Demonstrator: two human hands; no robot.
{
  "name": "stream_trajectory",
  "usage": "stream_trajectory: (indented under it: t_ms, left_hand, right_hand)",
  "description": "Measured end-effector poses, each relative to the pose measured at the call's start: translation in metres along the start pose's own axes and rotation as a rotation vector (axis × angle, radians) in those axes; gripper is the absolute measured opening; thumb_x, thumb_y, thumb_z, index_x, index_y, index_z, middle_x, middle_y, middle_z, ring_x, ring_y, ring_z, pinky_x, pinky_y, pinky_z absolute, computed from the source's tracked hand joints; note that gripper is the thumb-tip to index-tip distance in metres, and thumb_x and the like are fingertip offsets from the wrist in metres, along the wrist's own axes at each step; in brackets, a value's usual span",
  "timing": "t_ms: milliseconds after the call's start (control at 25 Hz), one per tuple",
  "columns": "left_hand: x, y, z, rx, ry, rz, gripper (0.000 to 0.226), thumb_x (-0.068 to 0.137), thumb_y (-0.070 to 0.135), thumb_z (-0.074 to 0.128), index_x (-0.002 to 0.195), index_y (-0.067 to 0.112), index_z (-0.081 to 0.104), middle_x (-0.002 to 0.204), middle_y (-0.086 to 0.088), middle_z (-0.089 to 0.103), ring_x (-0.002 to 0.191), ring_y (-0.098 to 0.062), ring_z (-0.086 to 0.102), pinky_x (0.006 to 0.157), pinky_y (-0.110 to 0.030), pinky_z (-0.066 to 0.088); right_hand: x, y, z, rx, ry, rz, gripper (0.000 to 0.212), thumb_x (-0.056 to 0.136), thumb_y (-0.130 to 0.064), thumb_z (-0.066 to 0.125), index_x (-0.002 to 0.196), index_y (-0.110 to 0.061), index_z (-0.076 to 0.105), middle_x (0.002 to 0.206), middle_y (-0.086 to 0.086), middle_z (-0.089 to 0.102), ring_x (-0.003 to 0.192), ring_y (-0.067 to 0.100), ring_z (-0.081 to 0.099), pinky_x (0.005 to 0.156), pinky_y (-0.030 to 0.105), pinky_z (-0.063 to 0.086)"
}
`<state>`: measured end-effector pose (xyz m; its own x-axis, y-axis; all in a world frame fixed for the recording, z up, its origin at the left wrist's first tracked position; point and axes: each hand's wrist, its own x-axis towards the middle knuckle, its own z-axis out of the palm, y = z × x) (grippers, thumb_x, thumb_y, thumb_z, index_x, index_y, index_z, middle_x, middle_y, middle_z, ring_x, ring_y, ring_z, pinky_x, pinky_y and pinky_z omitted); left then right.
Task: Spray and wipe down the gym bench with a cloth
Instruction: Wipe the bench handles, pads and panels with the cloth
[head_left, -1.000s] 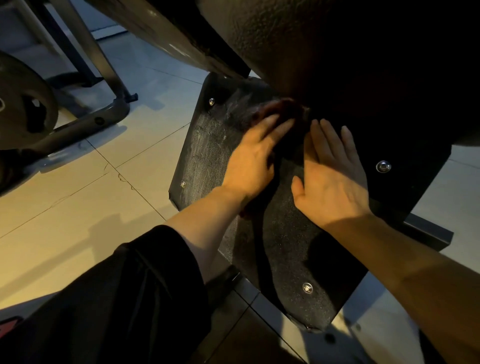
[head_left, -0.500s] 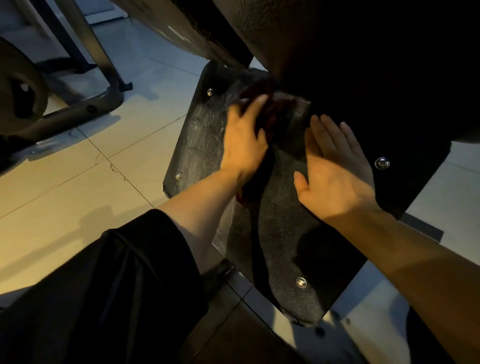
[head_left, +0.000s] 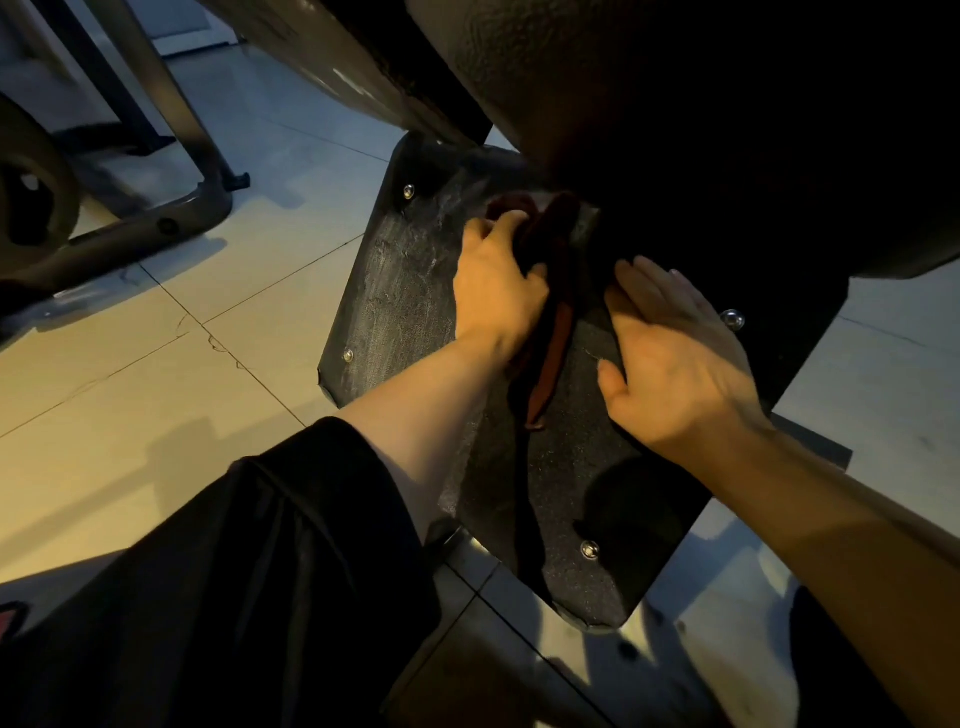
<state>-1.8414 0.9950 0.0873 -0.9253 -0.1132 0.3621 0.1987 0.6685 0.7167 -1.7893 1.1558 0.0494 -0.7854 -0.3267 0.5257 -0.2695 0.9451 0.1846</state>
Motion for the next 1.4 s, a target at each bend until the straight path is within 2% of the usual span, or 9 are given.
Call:
stream_trajectory:
  t_ms: [160, 280, 320, 480, 680, 840, 1040, 1240, 1400]
  left_hand:
    - [-0.014, 0.008, 0.008, 0.018, -0.127, 0.338, 0.045, 0.081, 0.011, 0.067, 0.125, 0.015, 0.058, 0.131, -0.01, 0.048, 0.118, -0.026, 0.051, 0.099, -0.035, 0.043]
    - [-0.005, 0.0, 0.005, 0.012, -0.008, -0.071, 0.047, 0.089, 0.014, 0.06, 0.134, 0.02, 0.049, 0.134, -0.01, 0.042, 0.117, -0.029, 0.052, 0.099, -0.034, 0.043]
    - [-0.008, 0.004, 0.006, 0.038, -0.013, -0.071, 0.048, 0.09, 0.016, 0.06, 0.136, 0.02, 0.047, 0.135, -0.01, 0.042, 0.117, -0.03, 0.052, 0.098, -0.035, 0.043]
    - [-0.024, 0.018, 0.013, -0.006, -0.173, 0.338, 0.041, 0.083, 0.02, 0.065, 0.123, 0.016, 0.058, 0.126, -0.008, 0.053, 0.109, -0.025, 0.056, 0.089, -0.033, 0.046]
    - [-0.001, -0.005, -0.008, -0.114, 0.197, -0.242, 0.045, 0.094, 0.022, 0.057, 0.136, 0.012, 0.046, 0.134, -0.012, 0.043, 0.119, -0.027, 0.049, 0.101, -0.032, 0.039]
    - [-0.019, 0.0, 0.004, -0.142, -0.03, 0.063, 0.054, 0.096, 0.017, 0.055, 0.146, 0.018, 0.037, 0.149, -0.009, 0.033, 0.136, -0.022, 0.036, 0.111, -0.024, 0.025]
    - [-0.004, -0.002, 0.005, -0.088, 0.083, -0.163, 0.052, 0.093, 0.023, 0.061, 0.142, 0.02, 0.044, 0.137, -0.008, 0.036, 0.117, -0.026, 0.052, 0.102, -0.034, 0.041]
    - [-0.024, 0.017, 0.016, -0.072, -0.11, 0.351, 0.041, 0.087, 0.026, 0.067, 0.126, 0.015, 0.057, 0.128, -0.009, 0.043, 0.106, -0.025, 0.055, 0.091, -0.03, 0.046]
    - [0.003, -0.01, 0.009, -0.011, 0.107, -0.123, 0.046, 0.091, 0.024, 0.061, 0.133, 0.012, 0.047, 0.135, -0.011, 0.037, 0.109, -0.034, 0.056, 0.095, -0.042, 0.047]
  right_hand:
    - [-0.011, 0.006, 0.011, -0.088, 0.055, 0.002, 0.08, 0.06, -0.029, 0.085, 0.13, -0.001, 0.056, 0.136, 0.019, 0.054, 0.131, 0.03, 0.04, 0.109, 0.037, 0.018]
    - [-0.011, 0.009, 0.014, -0.144, 0.115, -0.03, 0.082, 0.049, -0.031, 0.091, 0.119, 0.002, 0.064, 0.125, 0.02, 0.062, 0.123, 0.029, 0.038, 0.103, 0.036, 0.023]
    - [-0.013, 0.007, 0.013, -0.132, 0.145, -0.009, 0.082, 0.047, -0.028, 0.092, 0.118, 0.002, 0.064, 0.123, 0.021, 0.062, 0.123, 0.03, 0.04, 0.102, 0.036, 0.024]
    - [-0.02, -0.004, 0.005, -0.04, 0.18, 0.066, 0.075, 0.054, -0.02, 0.089, 0.121, 0.0, 0.061, 0.125, 0.02, 0.061, 0.124, 0.027, 0.034, 0.11, 0.036, 0.027]
    - [-0.016, 0.001, 0.01, -0.021, 0.122, 0.048, 0.068, 0.059, -0.025, 0.086, 0.116, 0.003, 0.063, 0.123, 0.022, 0.062, 0.122, 0.029, 0.035, 0.104, 0.036, 0.023]
    - [-0.025, -0.001, 0.009, 0.038, 0.165, 0.027, 0.055, 0.083, -0.03, 0.049, 0.126, 0.003, 0.055, 0.133, 0.022, 0.055, 0.131, 0.028, 0.031, 0.117, 0.027, 0.003]
    - [-0.023, -0.006, 0.004, 0.107, 0.18, 0.068, 0.058, 0.074, -0.014, 0.072, 0.126, 0.004, 0.055, 0.133, 0.025, 0.054, 0.13, 0.03, 0.03, 0.111, 0.033, 0.015]
    - [-0.025, -0.013, -0.006, 0.167, 0.149, 0.102, 0.049, 0.078, -0.014, 0.069, 0.123, 0.0, 0.057, 0.129, 0.022, 0.056, 0.126, 0.031, 0.04, 0.102, 0.045, 0.039]
    - [-0.024, -0.009, 0.004, 0.135, 0.163, 0.082, 0.056, 0.08, -0.027, 0.055, 0.128, 0.003, 0.054, 0.134, 0.023, 0.053, 0.131, 0.029, 0.032, 0.108, 0.042, 0.033]
